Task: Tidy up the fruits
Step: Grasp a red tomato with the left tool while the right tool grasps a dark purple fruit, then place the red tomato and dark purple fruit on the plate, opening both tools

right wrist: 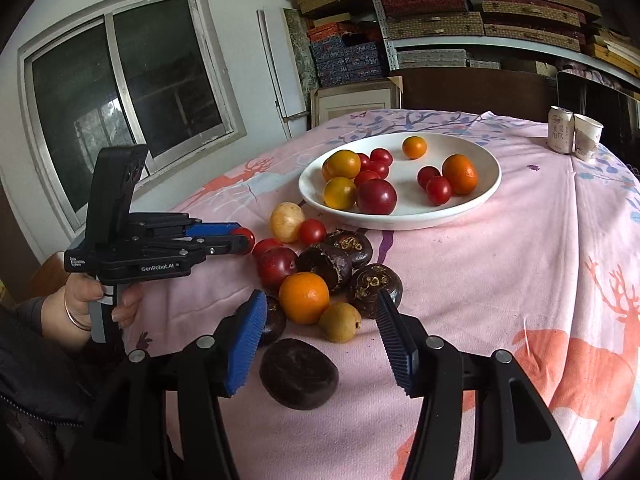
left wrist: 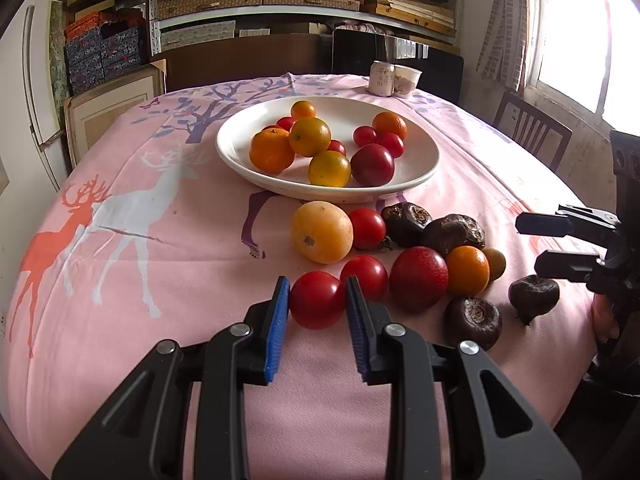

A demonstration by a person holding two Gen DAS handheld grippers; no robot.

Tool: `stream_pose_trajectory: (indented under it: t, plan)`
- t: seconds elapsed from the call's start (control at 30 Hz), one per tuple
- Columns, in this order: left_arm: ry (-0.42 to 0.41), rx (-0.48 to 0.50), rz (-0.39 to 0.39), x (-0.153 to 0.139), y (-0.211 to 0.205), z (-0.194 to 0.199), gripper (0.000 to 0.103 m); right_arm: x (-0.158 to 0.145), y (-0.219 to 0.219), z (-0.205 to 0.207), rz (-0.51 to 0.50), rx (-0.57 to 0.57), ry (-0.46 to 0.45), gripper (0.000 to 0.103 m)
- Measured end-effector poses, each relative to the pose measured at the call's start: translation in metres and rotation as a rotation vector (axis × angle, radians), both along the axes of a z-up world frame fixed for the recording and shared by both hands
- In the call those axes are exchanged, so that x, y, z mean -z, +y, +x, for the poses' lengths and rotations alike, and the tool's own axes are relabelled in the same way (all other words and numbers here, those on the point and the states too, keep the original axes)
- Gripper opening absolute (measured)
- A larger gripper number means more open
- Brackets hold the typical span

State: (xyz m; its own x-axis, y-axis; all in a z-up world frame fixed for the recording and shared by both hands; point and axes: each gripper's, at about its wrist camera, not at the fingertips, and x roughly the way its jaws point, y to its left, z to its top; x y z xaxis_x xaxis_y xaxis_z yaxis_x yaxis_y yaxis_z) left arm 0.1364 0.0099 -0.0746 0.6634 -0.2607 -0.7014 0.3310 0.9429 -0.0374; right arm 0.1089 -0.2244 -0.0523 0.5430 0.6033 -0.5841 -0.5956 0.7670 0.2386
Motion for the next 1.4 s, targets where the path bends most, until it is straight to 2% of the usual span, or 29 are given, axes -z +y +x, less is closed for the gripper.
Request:
stream_pose_trajectory:
  t: [0.2,0.37,0.43,0.6,0.7,0.87,1.1,1.27,1.4]
  plan:
    - [0.01,-0.004,-0.003,0.0,0.001,0.0,0.027,0.003,0.007,-0.014,-0.041,-0.04,0.013,0.057]
    - [0.002,-0.009,-0.009,-0.001,0.003,0.0,0.027,0.017,0.014,-0.025,-0.122,-0.025,0.026,0.057]
    - [0.002,-0.012,-0.012,-0.001,0.004,0.001,0.027,0.021,0.016,-0.025,-0.136,-0.012,0.025,0.053]
    - [0.002,-0.014,-0.01,0.0,0.004,0.001,0.027,0.02,0.014,-0.022,-0.073,-0.012,0.056,0.051]
    - [0.004,-0.017,-0.013,0.0,0.005,0.001,0.028,0.021,0.014,-0.02,-0.06,0.003,0.062,0.043]
    - [-0.005,-0.018,-0.01,-0.001,0.005,0.0,0.028,0.02,0.008,-0.016,-0.015,0.029,0.08,0.043]
    - [-0.05,0.002,-0.06,-0.009,0.011,-0.008,0.028,-0.008,-0.019,-0.011,0.149,0.046,0.094,0.043]
    - [-0.028,0.02,-0.108,-0.018,0.01,0.002,0.028,-0.029,-0.031,0.014,0.155,0.096,0.073,0.043]
    - [-0.073,0.031,-0.089,-0.042,-0.004,0.028,0.028,-0.047,-0.033,0.055,0.153,0.147,0.053,0.043]
